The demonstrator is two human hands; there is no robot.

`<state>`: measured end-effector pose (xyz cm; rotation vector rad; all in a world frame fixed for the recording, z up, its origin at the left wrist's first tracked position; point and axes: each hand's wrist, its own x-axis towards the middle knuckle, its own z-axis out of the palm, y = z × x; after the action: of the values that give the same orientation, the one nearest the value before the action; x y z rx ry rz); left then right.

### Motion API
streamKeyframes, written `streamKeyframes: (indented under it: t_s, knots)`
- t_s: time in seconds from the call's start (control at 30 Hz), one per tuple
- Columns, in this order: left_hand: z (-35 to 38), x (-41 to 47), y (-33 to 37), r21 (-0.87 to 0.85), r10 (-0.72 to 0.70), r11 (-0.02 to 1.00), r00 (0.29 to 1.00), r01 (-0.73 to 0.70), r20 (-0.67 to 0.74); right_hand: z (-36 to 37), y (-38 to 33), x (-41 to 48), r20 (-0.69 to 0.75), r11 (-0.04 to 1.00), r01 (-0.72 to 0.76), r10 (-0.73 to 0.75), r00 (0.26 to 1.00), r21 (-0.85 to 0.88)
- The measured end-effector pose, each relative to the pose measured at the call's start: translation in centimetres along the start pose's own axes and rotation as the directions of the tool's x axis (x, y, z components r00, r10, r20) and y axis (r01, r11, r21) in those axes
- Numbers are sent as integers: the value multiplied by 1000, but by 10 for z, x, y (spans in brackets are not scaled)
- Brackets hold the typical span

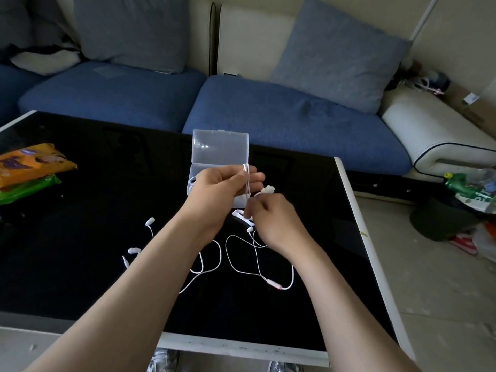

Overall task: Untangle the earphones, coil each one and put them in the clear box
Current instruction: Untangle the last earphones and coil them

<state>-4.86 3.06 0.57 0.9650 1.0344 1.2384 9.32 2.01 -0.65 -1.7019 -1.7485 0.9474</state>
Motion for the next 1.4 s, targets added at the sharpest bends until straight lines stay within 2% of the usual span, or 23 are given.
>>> streamKeyframes:
  t_s: [0.07, 0.1, 0.13, 0.23, 0.33, 0.43, 0.57, 0.63, 0.77, 0.93, 1.03, 1.13, 1.2, 1.27, 1.4]
  knots:
    - [-4, 2, -3, 77, 39, 996, 997, -34, -64, 2, -2, -4, 119, 997, 64, -69, 991, 48]
    - [-6, 4, -4, 130, 55, 991, 995, -44, -88, 3, -3, -5, 133, 990, 104, -116, 984, 95]
    - [-7, 5, -5, 178, 72, 983, 992, -53, -103, 2, -5, -7, 105, 978, 148, -164, 981, 148]
    - [-10, 4, -5, 293, 93, 953, 994, -73, -53, -5, -9, -9, -123, 918, 272, -246, 961, 287]
    - [-6, -1, -4, 411, 5, 910, 996, -41, 89, -17, -8, -8, -274, 833, 304, -191, 942, 463]
    - [0, -6, -1, 352, -137, 935, 965, 52, 222, -23, 1, -3, -406, 847, 305, -118, 906, 434]
    - [7, -9, 5, 215, -174, 970, 936, 110, 307, -21, 15, 4, -460, 934, 207, -53, 887, 291]
    - [9, -9, 6, 121, -156, 985, 939, 124, 308, -17, 21, 9, -394, 964, 108, -5, 919, 241]
    - [8, -6, 9, -64, -98, 992, 977, 112, 188, -6, 22, 12, -114, 978, -48, 72, 991, 203]
    - [2, -6, 9, -11, -6, 1000, 1000, 6, -6, -5, 7, -2, 197, 961, -118, 69, 978, 252]
    - [0, -7, 6, 67, 18, 998, 996, -13, -90, -5, -6, -10, 271, 949, -102, 18, 962, 299]
    - [-8, -1, -2, 386, 135, 920, 982, -76, -131, -8, -13, -13, 201, 919, 3, -90, 975, 395]
    - [-10, -3, -1, 534, 128, 842, 990, -78, -59, -12, -16, -15, 94, 875, 77, -138, 986, 478]
    - [-7, -6, 3, 552, 26, 833, 998, -51, 52, -18, -16, -16, -41, 847, 153, -154, 987, 509]
    - [-2, -13, 10, 440, -90, 898, 978, -2, 189, -22, -6, -10, -269, 877, 228, -119, 956, 423]
